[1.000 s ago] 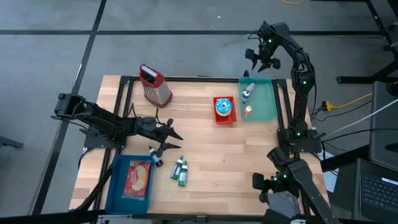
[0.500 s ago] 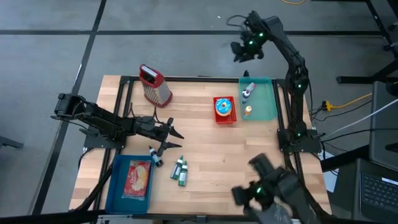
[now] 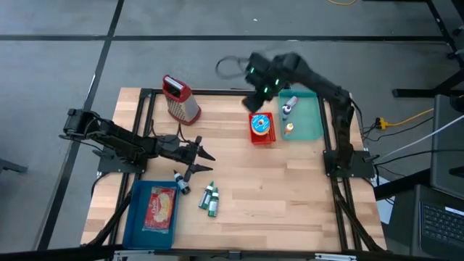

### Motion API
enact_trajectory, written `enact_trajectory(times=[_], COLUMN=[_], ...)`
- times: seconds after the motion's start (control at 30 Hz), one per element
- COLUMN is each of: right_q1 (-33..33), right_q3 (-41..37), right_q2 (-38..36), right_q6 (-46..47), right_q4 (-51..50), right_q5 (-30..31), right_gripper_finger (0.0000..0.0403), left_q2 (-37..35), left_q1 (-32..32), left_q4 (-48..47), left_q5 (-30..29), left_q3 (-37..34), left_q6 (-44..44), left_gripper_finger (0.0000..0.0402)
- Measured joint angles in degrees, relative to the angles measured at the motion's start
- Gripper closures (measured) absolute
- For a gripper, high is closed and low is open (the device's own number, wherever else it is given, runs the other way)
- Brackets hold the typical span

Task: Pick & Place Food Item
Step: Put the right green food coloring bottle into the green bin

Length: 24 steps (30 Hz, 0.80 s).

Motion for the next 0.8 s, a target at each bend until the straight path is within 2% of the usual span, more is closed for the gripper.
enact_trajectory(times=[0.23, 0.47, 0.53, 0.67, 0.8], right_q1=[16.0, 30.4, 35.1, 44.9, 53.6], right_q3=[0.0, 0.0, -0.2, -6.5, -14.5], right_q2=[0.0, 0.2, 0.8, 0.8, 0.8], right_q6=[9.3, 18.8, 21.0, 28.2, 45.9], right_q4=[-0.3, -0.3, -0.3, 4.0, 4.0], right_q5=[11.1, 26.1, 34.3, 57.8, 75.0], right_gripper_finger=[0.0234, 0.0234, 0.0234, 0.0234, 0.0234], left_q2=[0.0, 0.0, 0.0, -0.1, -0.1], left_q1=[-0.1, -0.1, -0.1, -0.1, -0.2], left_q4=[2.8, 3.7, 4.3, 5.4, 6.1], left_q5=[-0.4, 0.1, 0.1, 1.0, 1.7], left_q3=[0.0, 0.0, 0.0, 0.0, 0.0], left_q6=[-0.2, 2.0, 2.2, 1.9, 0.5], left_gripper_finger=[0.0217, 0.0217, 0.0217, 0.0217, 0.0217])
